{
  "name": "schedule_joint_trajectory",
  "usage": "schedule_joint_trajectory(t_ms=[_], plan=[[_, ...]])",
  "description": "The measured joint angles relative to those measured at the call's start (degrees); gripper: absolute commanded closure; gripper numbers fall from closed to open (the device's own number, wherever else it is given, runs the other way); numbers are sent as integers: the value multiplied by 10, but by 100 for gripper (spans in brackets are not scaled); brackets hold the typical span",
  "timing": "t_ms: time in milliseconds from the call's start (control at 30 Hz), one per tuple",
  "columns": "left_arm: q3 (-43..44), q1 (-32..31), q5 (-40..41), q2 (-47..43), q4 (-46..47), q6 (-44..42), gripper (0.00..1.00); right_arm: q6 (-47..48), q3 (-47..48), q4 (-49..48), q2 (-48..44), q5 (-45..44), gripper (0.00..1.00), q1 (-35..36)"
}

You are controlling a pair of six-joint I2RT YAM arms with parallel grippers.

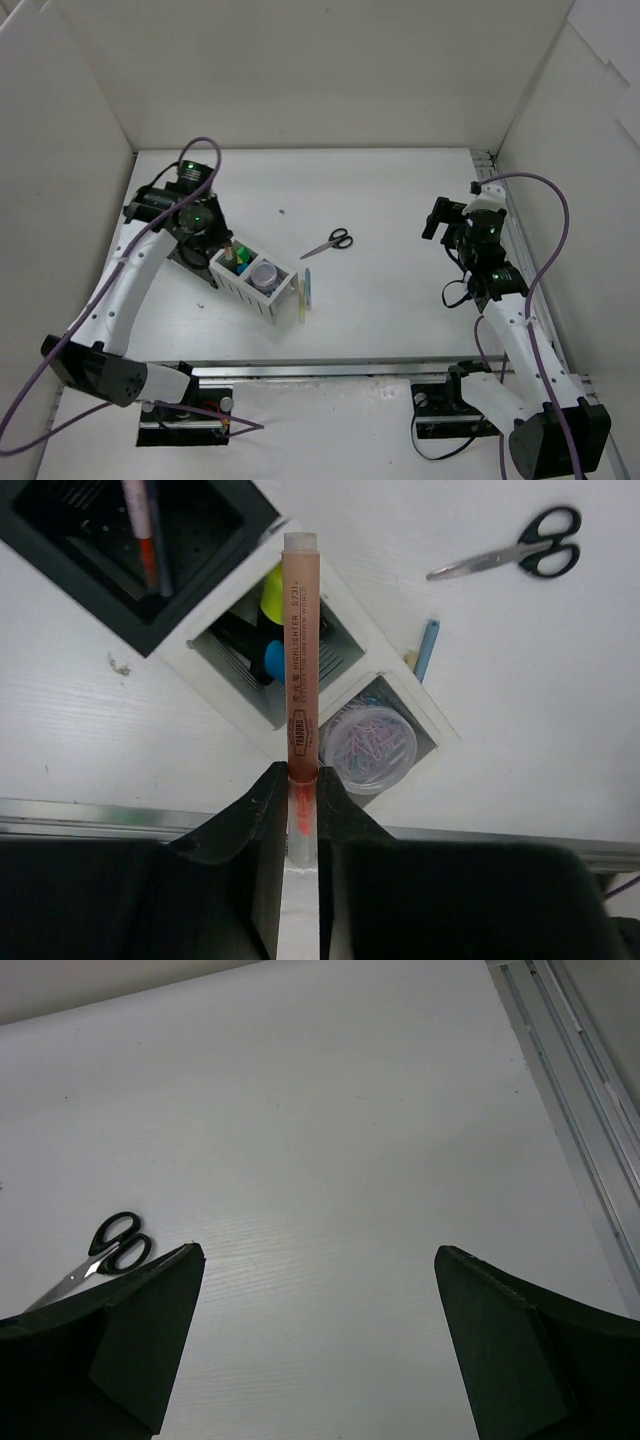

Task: Sort the stationery into containers
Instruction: Place the pen in the storage box.

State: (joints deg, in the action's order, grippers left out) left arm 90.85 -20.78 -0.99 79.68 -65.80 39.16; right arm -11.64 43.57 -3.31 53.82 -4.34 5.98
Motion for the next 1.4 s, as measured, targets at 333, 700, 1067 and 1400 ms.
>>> schedule_joint_trajectory(t_ms=[333,700,1067,1400], plan=[[-87,195,-189,-49,-29,19,100,0,0,0,1,-17,2,0],[-110,286,-301,0,-24,13,100,-1,0,0,1,-31,2,-1],[-113,344,-339,65,-3,16,100,-1,0,1,1,-45,2,-1],[-98,347,-348,114,19,42,62,-1,0,1,5,-65,2,-1]])
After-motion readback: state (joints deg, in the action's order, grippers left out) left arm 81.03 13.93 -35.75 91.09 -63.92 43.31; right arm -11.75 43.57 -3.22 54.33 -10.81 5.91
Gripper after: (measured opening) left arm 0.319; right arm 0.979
